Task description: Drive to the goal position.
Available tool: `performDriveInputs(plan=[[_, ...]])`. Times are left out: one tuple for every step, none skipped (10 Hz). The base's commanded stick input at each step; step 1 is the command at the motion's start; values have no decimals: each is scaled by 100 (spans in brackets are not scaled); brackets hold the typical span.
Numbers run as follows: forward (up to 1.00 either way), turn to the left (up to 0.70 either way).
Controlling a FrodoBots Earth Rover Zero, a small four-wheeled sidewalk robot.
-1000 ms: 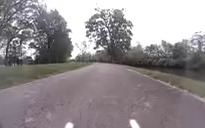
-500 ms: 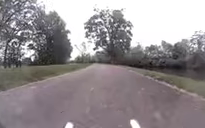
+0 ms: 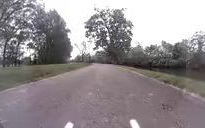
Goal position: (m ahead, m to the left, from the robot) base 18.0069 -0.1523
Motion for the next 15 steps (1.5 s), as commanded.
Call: performDriveInputs(plan=[[70, 0], [70, 0], [70, 0], [70, 0], [70, 0], [70, 0], [70, 0], [70, 0], [70, 0], [70, 0], [70, 0], [70, 0], [70, 0], [70, 0], [70, 0]])
